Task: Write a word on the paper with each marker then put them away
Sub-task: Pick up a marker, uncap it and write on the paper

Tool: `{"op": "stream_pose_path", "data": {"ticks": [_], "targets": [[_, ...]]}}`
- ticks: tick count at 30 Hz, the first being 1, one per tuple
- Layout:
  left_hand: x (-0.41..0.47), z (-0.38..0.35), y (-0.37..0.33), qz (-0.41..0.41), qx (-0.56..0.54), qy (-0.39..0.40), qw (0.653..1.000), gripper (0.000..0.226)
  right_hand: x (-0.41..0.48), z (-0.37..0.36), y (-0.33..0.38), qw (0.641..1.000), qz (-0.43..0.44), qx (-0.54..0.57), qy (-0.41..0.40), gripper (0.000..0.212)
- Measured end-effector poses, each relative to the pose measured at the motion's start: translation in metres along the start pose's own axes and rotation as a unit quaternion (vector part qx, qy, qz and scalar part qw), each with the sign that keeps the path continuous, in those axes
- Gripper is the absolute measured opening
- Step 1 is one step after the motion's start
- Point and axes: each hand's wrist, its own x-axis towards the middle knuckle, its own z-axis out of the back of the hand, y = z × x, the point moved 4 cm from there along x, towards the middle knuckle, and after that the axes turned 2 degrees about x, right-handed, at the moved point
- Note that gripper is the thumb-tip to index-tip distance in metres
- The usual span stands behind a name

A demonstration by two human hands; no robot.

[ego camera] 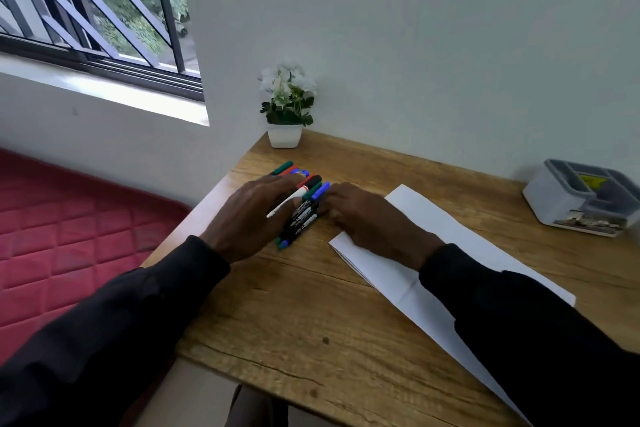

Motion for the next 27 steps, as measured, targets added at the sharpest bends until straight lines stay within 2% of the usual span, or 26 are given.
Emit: {"op": "stream_pose_path", "data": {"ticks": [6,8,11,13,15,18,22,23,27], "targets": [[0.014,-0.004,0.008,-0.011,-0.019,-0.009,1.000,0.041,0.008,-0.006,-0.009,0.999,0.042,-0.023,-0.015,0.027],[0.016,-0.005,0.009,-0.011,-0.018,-0.012,1.000,0.042,0.006,-0.006,-0.011,0.998,0.049,-0.034,-0.017,0.030],[0.023,-0.005,0.009,0.004,-0.040,-0.030,0.999,0.038,-0.003,0.005,-0.022,0.998,0.026,-0.024,-0.061,0.029],[0.029,-0.005,0.009,0.041,-0.094,-0.053,0.993,0.035,-0.014,0.018,-0.031,0.991,-0.009,0.040,-0.124,0.009],[0.038,-0.009,0.003,0.067,-0.159,-0.051,0.984,0.035,-0.027,0.032,-0.040,0.962,-0.081,0.164,-0.202,0.011],[0.054,-0.023,-0.018,0.060,-0.242,0.019,0.968,0.036,-0.048,0.039,-0.047,0.875,-0.192,0.353,-0.270,0.011],[0.068,-0.041,-0.049,0.010,-0.277,0.097,0.956,0.030,-0.069,0.040,-0.042,0.765,-0.217,0.507,-0.332,0.014],[0.070,-0.044,-0.053,0.002,-0.279,0.105,0.955,0.028,-0.073,0.039,-0.041,0.747,-0.218,0.528,-0.339,0.014],[0.074,-0.054,-0.054,0.015,-0.282,0.101,0.954,0.027,-0.081,0.035,-0.040,0.728,-0.217,0.560,-0.331,0.006]]}}
